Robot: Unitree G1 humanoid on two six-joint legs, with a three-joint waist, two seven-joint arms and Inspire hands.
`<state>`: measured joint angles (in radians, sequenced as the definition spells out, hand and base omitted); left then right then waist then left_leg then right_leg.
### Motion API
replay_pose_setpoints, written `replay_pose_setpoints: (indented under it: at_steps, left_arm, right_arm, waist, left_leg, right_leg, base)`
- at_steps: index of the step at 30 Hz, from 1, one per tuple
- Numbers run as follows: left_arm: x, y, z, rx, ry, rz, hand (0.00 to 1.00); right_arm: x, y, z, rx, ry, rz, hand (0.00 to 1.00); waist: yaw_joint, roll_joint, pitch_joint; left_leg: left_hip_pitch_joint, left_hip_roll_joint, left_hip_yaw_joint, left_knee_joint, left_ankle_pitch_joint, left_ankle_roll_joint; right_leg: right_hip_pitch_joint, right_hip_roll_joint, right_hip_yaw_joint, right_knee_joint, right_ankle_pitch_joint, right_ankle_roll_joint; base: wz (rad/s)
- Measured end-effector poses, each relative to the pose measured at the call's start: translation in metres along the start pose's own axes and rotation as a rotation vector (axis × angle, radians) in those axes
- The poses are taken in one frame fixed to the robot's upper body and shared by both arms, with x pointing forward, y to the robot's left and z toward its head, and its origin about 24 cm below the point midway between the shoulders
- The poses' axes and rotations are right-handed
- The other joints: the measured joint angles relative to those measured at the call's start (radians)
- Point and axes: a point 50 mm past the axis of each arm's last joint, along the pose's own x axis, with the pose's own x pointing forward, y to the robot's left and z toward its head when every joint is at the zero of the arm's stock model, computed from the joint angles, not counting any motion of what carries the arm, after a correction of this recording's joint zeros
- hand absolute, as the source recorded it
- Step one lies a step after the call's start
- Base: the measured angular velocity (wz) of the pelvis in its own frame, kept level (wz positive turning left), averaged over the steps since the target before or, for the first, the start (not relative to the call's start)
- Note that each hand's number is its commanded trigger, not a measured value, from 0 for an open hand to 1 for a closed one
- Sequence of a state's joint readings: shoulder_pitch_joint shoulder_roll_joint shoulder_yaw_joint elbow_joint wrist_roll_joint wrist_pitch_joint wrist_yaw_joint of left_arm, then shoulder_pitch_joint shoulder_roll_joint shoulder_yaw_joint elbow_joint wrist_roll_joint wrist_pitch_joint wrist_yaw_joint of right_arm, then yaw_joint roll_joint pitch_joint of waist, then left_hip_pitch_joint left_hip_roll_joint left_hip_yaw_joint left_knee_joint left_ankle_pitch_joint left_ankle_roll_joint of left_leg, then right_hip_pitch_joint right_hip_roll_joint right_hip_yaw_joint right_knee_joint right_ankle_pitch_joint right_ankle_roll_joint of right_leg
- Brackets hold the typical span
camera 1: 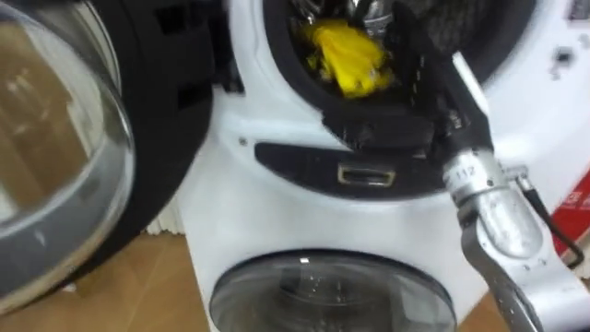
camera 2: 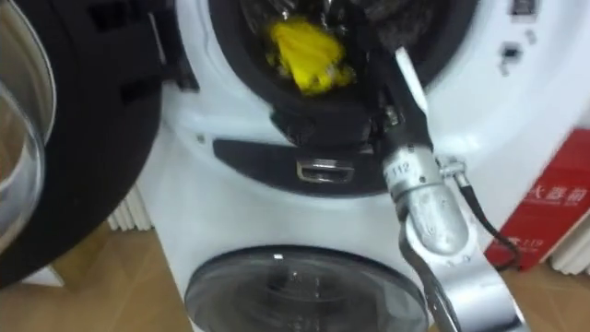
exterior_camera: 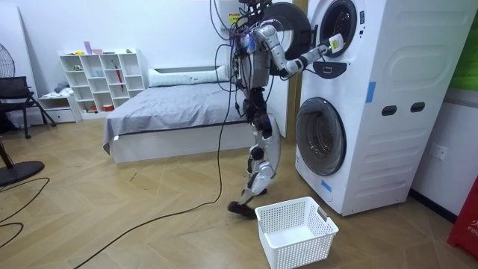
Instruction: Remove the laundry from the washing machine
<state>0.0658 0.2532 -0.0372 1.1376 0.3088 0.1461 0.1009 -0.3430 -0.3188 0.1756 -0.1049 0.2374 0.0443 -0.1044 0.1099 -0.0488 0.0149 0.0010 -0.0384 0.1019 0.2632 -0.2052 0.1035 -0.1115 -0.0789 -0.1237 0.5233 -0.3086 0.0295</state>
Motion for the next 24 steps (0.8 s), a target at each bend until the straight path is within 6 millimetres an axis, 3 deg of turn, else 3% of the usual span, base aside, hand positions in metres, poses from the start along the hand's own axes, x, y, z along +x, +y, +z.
replay_pose_setpoints:
  at_steps: [2,3,4,5,8,11,18,24]
  left_arm:
    - [-0.001,-0.004,-0.002,-0.003,-0.001,-0.007,0.0]
    - [-0.002,-0.005,-0.004,-0.002,0.002,-0.009,0.0]
    - [-0.002,-0.006,-0.006,-0.001,0.008,-0.009,0.0]
    - [-0.002,-0.007,-0.009,0.0,0.015,-0.008,0.0]
    - [-0.005,-0.012,-0.028,0.006,0.062,-0.01,0.0]
    - [-0.007,-0.017,-0.036,-0.015,0.087,-0.017,0.0]
    - [-0.008,-0.026,-0.033,-0.025,0.08,-0.033,0.0]
    - [-0.01,-0.028,-0.035,-0.047,0.078,-0.032,0.0]
  right_arm:
    - [-0.002,0.001,-0.004,0.019,0.024,0.012,0.0]
    - [-0.002,0.001,-0.004,0.03,0.031,0.013,0.0]
    - [-0.002,0.001,-0.004,0.039,0.033,0.012,0.0]
    - [-0.001,0.0,-0.003,0.046,0.03,0.012,0.0]
    - [0.001,0.0,-0.001,0.072,0.025,0.016,0.0]
    - [0.005,-0.001,0.006,0.095,-0.001,0.01,0.0]
    - [0.005,0.002,0.019,0.086,-0.059,0.012,0.0]
    - [0.003,-0.003,0.047,0.095,-0.177,-0.038,0.0]
  waist:
    - [-0.006,0.002,-0.0013]
    - [-0.008,0.002,-0.005]
    - [0.001,-0.002,-0.0141]
    - [0.006,0.001,-0.0156]
    - [0.015,0.004,-0.0225]
    - [0.015,0.006,-0.0209]
    - [0.035,-0.001,-0.016]
    - [0.031,-0.011,-0.0184]
  left_leg:
    - [0.036,-0.001,-0.008,-0.026,-0.005,-0.004]
    - [0.041,-0.002,-0.015,-0.027,-0.007,-0.006]
    - [0.051,-0.006,-0.021,-0.032,-0.009,-0.009]
    - [0.065,-0.004,-0.024,-0.039,-0.01,-0.013]
    - [0.083,0.01,-0.032,-0.064,-0.009,-0.023]
    - [0.081,0.015,-0.05,-0.078,-0.005,-0.031]
    - [0.081,0.029,-0.051,-0.098,-0.009,-0.042]
    - [0.082,0.038,-0.056,-0.111,-0.011,-0.045]
  right_leg:
    - [-0.006,0.035,0.056,-0.187,0.101,-0.016]
    - [0.004,0.038,0.059,-0.202,0.121,-0.02]
    - [0.017,0.049,0.067,-0.227,0.165,-0.022]
    - [0.031,0.054,0.066,-0.237,0.196,-0.028]
    - [0.057,0.068,0.06,-0.267,0.206,-0.039]
    - [0.061,0.071,0.039,-0.278,0.209,-0.044]
    - [0.065,0.087,0.03,-0.306,0.212,-0.051]
    - [0.068,0.094,0.013,-0.322,0.213,-0.052]
  base:
    - [0.14]
    - [0.18]
    - [0.14]
    - [0.07]
    - [0.04]
    - [0.13]
    - [0.01]
    - [0.03]
